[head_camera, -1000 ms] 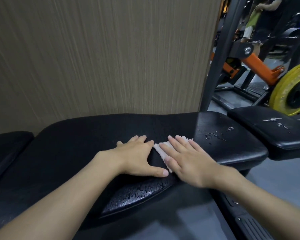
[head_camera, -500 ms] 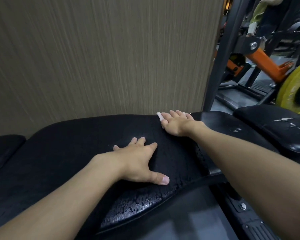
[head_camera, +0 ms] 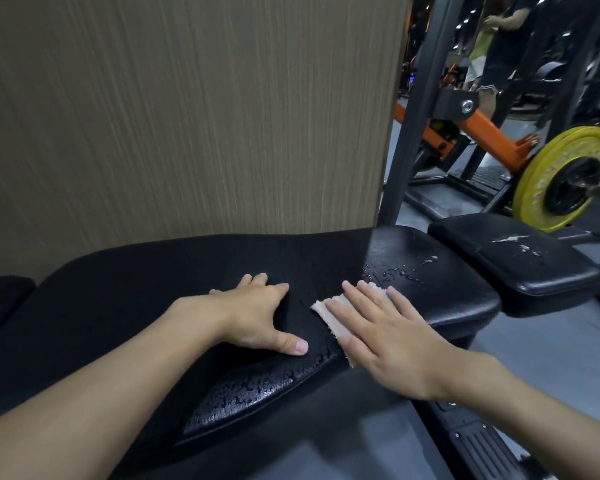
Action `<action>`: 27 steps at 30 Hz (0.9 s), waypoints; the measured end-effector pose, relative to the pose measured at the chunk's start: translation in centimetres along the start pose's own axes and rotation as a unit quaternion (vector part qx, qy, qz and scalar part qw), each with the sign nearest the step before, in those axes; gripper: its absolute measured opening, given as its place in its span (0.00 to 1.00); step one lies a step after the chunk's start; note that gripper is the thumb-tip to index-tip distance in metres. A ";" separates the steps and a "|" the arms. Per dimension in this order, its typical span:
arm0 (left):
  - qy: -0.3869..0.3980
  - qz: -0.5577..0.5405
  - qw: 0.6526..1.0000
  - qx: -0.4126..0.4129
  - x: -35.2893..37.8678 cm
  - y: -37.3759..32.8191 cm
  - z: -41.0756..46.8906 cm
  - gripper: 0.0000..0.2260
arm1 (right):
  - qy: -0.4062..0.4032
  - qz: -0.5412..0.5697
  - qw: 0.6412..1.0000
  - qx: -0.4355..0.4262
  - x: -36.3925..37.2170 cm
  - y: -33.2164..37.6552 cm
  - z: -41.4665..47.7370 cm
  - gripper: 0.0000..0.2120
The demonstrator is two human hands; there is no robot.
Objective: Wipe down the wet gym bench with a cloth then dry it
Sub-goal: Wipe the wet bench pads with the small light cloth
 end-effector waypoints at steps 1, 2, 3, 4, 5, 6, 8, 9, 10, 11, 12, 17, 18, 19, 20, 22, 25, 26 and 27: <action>-0.003 0.009 1.000 0.009 -0.3 -0.3 0.0 0.54 | -0.002 0.007 1.000 -0.001 0.0 0.0 -0.4 0.33; -0.007 0.012 1.000 0.021 -0.6 -0.6 0.1 0.54 | -0.004 0.009 1.000 -0.002 0.0 -0.1 -0.6 0.33; -0.011 0.008 0.999 0.032 -0.8 -0.9 0.3 0.55 | -0.005 0.007 1.000 -0.002 -0.1 -0.1 -0.5 0.33; -0.013 0.001 0.999 0.037 -1.0 -1.3 0.6 0.56 | -0.001 0.006 1.000 0.003 -0.1 -0.3 0.0 0.34; -0.013 -0.001 0.999 0.038 -1.0 -1.6 0.9 0.56 | 0.004 0.006 1.000 0.012 -0.1 -0.6 0.8 0.35; -0.012 0.002 0.999 0.035 -0.8 -1.9 1.1 0.56 | 0.008 0.007 1.000 0.021 -0.2 -0.9 1.8 0.36; -0.011 0.011 0.999 0.030 -0.4 -2.2 1.6 0.56 | 0.019 0.014 0.998 0.051 -0.6 -2.0 4.5 0.34; -0.011 0.011 0.999 0.030 -0.3 -2.3 1.8 0.56 | 0.028 0.021 0.997 0.068 -0.7 -2.6 6.0 0.30; -0.010 0.010 0.999 0.032 -0.4 -2.3 2.0 0.56 | 0.031 0.029 0.996 0.081 -0.9 -3.3 7.6 0.27; -0.007 0.008 0.999 0.033 -0.4 -2.3 2.1 0.56 | 0.031 0.037 0.995 0.091 -1.0 -4.0 9.1 0.26; -0.004 0.006 0.999 0.035 -0.3 -2.3 2.3 0.56 | 0.035 0.044 0.993 0.101 -1.1 -4.7 10.7 0.26; 0.011 0.000 0.999 0.032 -0.2 -2.4 3.1 0.55 | 0.040 0.069 0.986 0.144 -1.3 -7.6 17.8 0.26; 0.014 0.001 0.999 0.031 -0.3 -2.4 3.3 0.55 | 0.041 0.073 0.985 0.151 -1.3 -8.0 18.7 0.27; 0.016 0.002 0.999 0.029 -0.4 -2.4 3.5 0.55 | 0.041 0.076 0.984 0.156 -1.3 -8.3 19.4 0.28; 0.017 0.004 0.999 0.027 -0.4 -2.4 3.5 0.55 | 0.042 0.080 0.983 0.159 -1.3 -8.5 19.9 0.29; 0.017 0.002 1.000 0.026 -0.5 -2.3 3.5 0.55 | 0.043 0.085 0.983 0.157 -1.0 -8.5 20.0 0.29; 0.013 -0.004 1.000 0.026 -0.5 -2.2 3.5 0.55 | 0.036 0.070 0.988 0.134 -0.8 -8.0 18.0 0.27; 0.012 -0.006 1.000 0.025 -0.5 -2.2 3.5 0.56 | 0.033 0.062 0.990 0.123 -0.7 -7.6 16.9 0.27; 0.012 -0.005 1.000 0.024 -0.5 -2.2 3.5 0.56 | 0.029 0.053 0.992 0.110 -0.7 -7.2 15.5 0.27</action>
Point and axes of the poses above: each hand's wrist, its own z-axis towards the middle knuckle, its own x-axis out of the palm, y = z × x, the point moved 4 cm from there along z, towards the middle knuckle, and after that the axes turned 7 degrees about z, right-handed, at the moved point
